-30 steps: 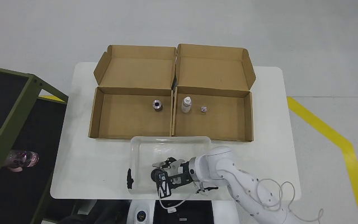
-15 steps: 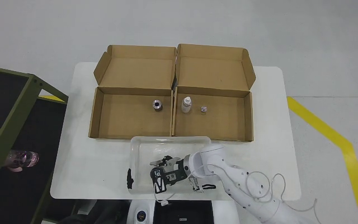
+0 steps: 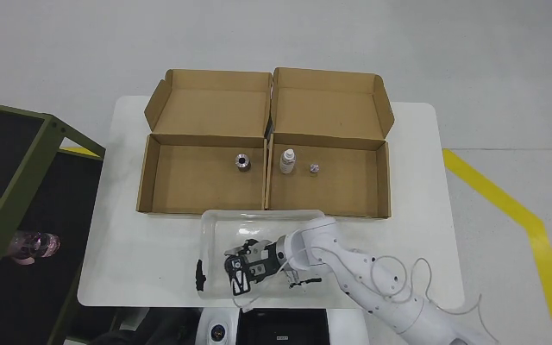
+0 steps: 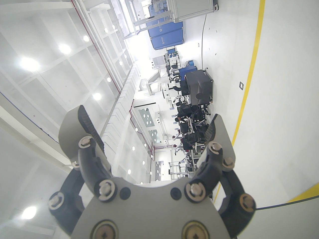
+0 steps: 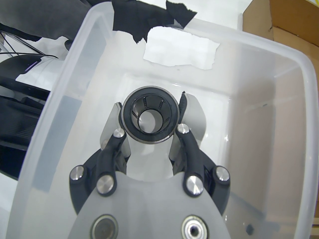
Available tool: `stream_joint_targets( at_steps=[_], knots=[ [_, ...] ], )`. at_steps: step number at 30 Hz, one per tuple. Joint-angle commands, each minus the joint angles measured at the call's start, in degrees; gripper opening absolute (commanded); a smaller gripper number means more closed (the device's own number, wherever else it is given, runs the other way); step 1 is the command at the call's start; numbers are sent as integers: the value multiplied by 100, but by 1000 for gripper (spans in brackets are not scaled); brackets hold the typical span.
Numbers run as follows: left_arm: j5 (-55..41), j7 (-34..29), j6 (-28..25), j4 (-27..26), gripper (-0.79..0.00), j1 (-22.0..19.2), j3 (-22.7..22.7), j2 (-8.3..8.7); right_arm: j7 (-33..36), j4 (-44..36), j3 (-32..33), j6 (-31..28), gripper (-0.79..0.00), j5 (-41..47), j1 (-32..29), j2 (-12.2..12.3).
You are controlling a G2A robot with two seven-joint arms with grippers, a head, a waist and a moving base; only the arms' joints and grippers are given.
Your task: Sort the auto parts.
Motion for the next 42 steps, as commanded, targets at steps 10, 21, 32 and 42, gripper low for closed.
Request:
stream_joint_targets(
  at_steps=[10, 21, 32, 42],
  knots=[
    [0, 0, 0, 0, 0, 0, 0, 0, -187, -47, 23, 22, -785, 275, 143, -27],
    [0, 0, 0, 0, 0, 0, 0, 0, -253, -524, 347, 20, -785, 499, 81, 65],
    [0, 0, 0, 0, 0, 0, 0, 0, -350, -938, 742, 89, -785, 720, 17, 160],
    [0, 0, 0, 0, 0, 0, 0, 0, -450, -1176, 999, 164, -785, 849, 15, 220]
  ],
)
